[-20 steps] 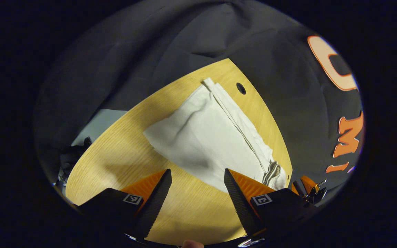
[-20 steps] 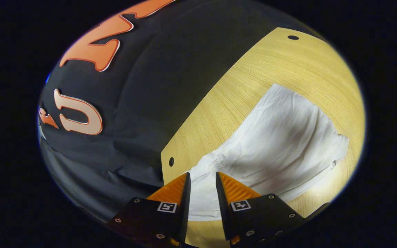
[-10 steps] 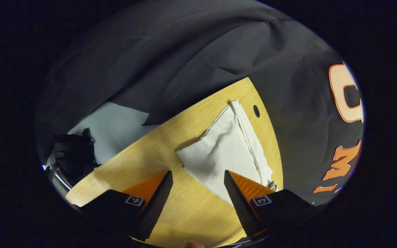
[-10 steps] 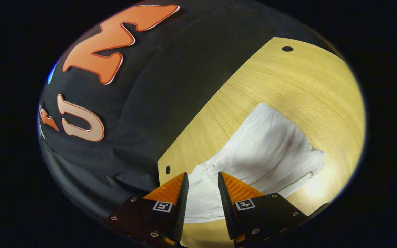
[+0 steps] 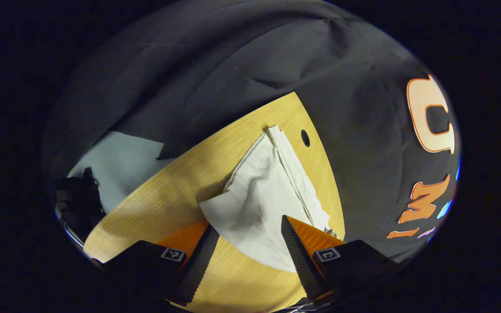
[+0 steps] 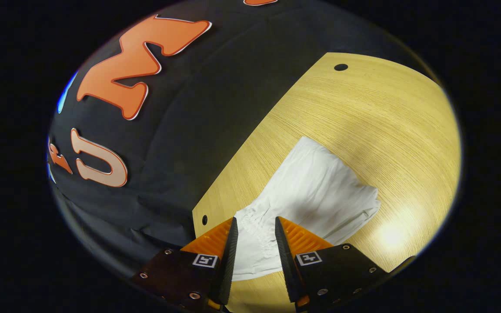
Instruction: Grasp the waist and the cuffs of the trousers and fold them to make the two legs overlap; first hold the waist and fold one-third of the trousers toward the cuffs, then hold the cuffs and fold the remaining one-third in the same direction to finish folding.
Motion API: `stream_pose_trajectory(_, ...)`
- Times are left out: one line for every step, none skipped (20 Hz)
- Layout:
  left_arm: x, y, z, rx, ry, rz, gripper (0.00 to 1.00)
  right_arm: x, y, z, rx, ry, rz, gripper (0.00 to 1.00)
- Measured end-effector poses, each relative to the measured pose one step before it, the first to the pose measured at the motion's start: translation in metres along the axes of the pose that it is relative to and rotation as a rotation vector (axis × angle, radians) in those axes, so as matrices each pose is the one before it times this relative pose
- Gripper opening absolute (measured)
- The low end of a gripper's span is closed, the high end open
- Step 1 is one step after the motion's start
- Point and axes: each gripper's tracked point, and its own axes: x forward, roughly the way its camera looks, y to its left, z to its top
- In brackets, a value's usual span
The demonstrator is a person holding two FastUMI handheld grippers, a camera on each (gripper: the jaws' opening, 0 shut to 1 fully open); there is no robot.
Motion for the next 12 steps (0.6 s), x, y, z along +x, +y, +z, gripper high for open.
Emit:
stream_pose_trajectory(0.00384,-0.00528,-0.00129,-0.00599,0.0039,0.00152,0.88,-0.00311,-0.00315,0.00065,0.00664,-0.00264,-0.002,0.51)
stream_pose_trajectory(0.00363,-0.00265,0.00046,-0.00474,-0.00179,0.00327,0.84,-0.00394,-0.00121,0.00238,0.00286,-0.00289,0.00455,0.51)
stream_pose_trajectory(0.00548,0.00274,-0.00438,-0.00031,0.01013,0.02176,0.74,-0.00468,-0.00379,0.00272,-0.00077,-0.00803,-0.00139,0.51)
stream_pose_trajectory(-0.00174,0.00292,0.00055,-0.00439,-0.00477,0.01684,0.59,-0.00397,-0.00403,0.00537,-0.00223,-0.00732,0.00016,0.51)
stream_pose_trajectory(0.00294,0.0021,0.00315,-0.00683,-0.02944,0.02438,0.45,-0.00444,-0.00534,0.00495,0.00181,-0.00465,-0.00669,0.51)
stream_pose_trajectory(-0.00526,-0.00469,0.00171,-0.00606,-0.02101,-0.01744,0.3,-0.0051,-0.00474,0.00571,0.00726,-0.00841,0.00046,0.51)
stream_pose_trajectory(-0.00901,-0.00431,0.00449,0.00871,-0.0231,0.00067,0.15,-0.00448,-0.00482,0.00742,0.00926,-0.01006,0.00156,0.51)
stream_pose_trajectory(0.00677,-0.00959,-0.00426,0.01334,-0.01452,-0.00812,0.11,-0.00494,-0.00507,0.00624,0.00631,-0.01115,0.00314,0.51)
stream_pose_trajectory(-0.01886,-0.00418,0.00053,0.01787,-0.01458,-0.00126,0.13,-0.00436,-0.00539,0.0052,0.00194,-0.00856,0.00163,0.51)
stream_pose_trajectory(-0.00865,-0.00427,-0.0009,0.02116,-0.012,0.00949,0.13,-0.00434,-0.00657,0.00508,0.00351,-0.00804,-0.00194,0.51)
stream_pose_trajectory(-0.00206,-0.00952,0.00027,0.02322,-0.01069,0.0079,0.12,-0.00383,-0.00451,0.00544,0.00515,-0.00525,0.00421,0.51)
stream_pose_trajectory(-0.00314,-0.00553,0.00103,0.02411,-0.0103,0.0185,0.13,-0.00359,-0.00559,0.00413,0.00777,-0.00015,0.00159,0.51)
